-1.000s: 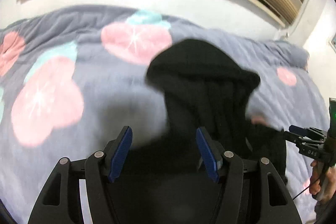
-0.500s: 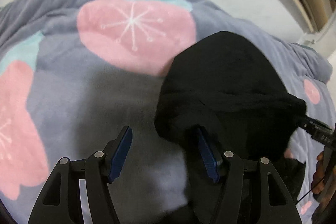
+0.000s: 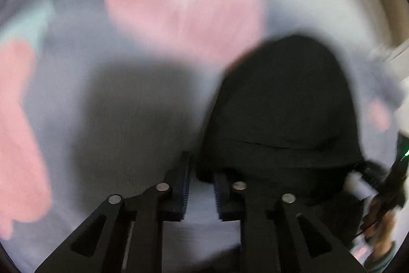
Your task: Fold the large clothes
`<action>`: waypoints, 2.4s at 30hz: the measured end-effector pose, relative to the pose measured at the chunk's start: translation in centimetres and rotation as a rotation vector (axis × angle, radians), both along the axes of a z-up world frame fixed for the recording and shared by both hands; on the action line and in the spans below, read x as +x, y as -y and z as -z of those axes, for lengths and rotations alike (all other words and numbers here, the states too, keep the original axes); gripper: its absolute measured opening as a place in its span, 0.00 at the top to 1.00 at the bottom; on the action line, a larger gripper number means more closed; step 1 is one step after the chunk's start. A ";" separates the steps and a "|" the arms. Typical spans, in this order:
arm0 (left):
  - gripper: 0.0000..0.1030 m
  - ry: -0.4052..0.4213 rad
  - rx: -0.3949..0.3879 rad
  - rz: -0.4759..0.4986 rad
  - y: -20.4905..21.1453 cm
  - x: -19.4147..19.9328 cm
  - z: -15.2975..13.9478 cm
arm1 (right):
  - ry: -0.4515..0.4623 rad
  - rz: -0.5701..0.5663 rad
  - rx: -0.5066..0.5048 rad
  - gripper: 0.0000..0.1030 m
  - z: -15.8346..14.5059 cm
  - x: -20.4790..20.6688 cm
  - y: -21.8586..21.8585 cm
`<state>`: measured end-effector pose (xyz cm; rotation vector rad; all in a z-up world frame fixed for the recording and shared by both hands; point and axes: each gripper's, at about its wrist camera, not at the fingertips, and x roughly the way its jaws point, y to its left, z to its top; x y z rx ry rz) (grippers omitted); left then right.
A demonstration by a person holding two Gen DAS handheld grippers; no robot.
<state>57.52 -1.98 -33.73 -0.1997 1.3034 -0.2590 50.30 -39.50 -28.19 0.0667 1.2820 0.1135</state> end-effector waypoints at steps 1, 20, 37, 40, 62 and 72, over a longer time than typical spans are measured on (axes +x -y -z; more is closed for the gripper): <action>0.80 0.034 0.002 0.004 0.1 -0.2 -0.2 | -0.022 0.018 0.033 0.89 1.0 0.2 0.4; 0.50 0.342 -0.070 0.160 4.1 -1.3 -12.7 | 0.188 -0.033 0.044 0.50 -9.4 -1.6 -2.2; 0.50 0.268 -0.050 0.134 3.7 -2.2 -8.0 | 0.082 -0.016 0.034 0.33 -3.7 -3.3 -0.5; 0.50 0.294 -0.046 0.121 3.3 -1.4 -9.2 | 0.149 -0.043 -0.023 0.34 -5.6 -4.1 -1.4; 0.41 0.080 -0.206 0.081 4.6 5.0 -1.3 | 0.083 -0.002 0.156 0.33 -2.9 2.9 -1.5; 0.88 0.281 -0.179 0.169 4.9 -1.5 -8.2 | 0.189 -0.107 0.144 0.94 -8.2 -1.4 -3.1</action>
